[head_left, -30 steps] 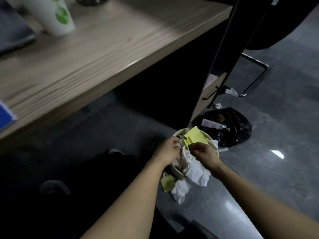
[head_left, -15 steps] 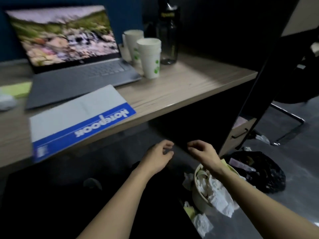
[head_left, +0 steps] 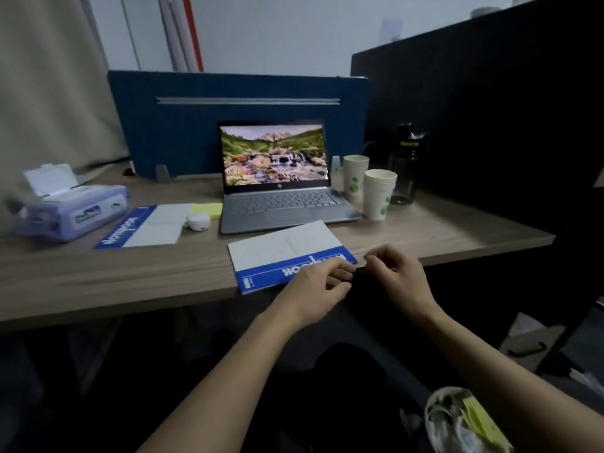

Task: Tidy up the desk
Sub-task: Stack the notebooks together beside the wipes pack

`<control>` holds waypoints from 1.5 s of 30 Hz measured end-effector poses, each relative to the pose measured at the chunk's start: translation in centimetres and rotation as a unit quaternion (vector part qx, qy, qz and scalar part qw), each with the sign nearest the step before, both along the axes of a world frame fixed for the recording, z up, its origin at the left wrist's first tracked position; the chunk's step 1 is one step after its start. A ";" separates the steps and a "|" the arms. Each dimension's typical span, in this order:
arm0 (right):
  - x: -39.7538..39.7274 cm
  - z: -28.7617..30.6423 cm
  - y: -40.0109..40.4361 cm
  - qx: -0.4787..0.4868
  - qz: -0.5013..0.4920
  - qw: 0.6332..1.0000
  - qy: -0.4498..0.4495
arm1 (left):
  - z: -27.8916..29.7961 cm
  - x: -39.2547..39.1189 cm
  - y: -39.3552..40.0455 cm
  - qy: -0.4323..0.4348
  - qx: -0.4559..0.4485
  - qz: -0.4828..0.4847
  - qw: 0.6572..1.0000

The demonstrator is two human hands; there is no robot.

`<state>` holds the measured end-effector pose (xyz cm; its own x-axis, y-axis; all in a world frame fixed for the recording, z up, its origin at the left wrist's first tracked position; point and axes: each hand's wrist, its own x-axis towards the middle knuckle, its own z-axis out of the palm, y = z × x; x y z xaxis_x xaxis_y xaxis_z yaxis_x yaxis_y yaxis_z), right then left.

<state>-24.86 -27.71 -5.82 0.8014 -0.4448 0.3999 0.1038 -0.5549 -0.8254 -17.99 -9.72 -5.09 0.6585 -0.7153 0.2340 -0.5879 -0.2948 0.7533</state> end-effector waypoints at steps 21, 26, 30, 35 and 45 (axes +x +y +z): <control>13.2 1.8 0.6 -0.026 0.032 0.986 0.163 | 1.2 12.3 8.5 -0.104 0.237 0.197 0.946; 13.9 2.6 0.7 0.085 0.094 0.987 0.101 | 1.1 13.5 8.1 -0.108 0.197 0.216 0.950; 13.9 3.0 1.2 0.116 0.142 0.980 0.079 | 1.5 13.6 8.3 -0.068 0.100 0.234 0.965; 14.6 3.0 2.4 0.148 0.167 0.973 0.068 | 2.1 13.7 9.8 -0.106 0.037 0.265 0.958; 17.0 3.2 7.3 0.236 0.204 0.949 0.051 | 2.1 15.3 15.2 -0.129 -0.077 0.362 0.920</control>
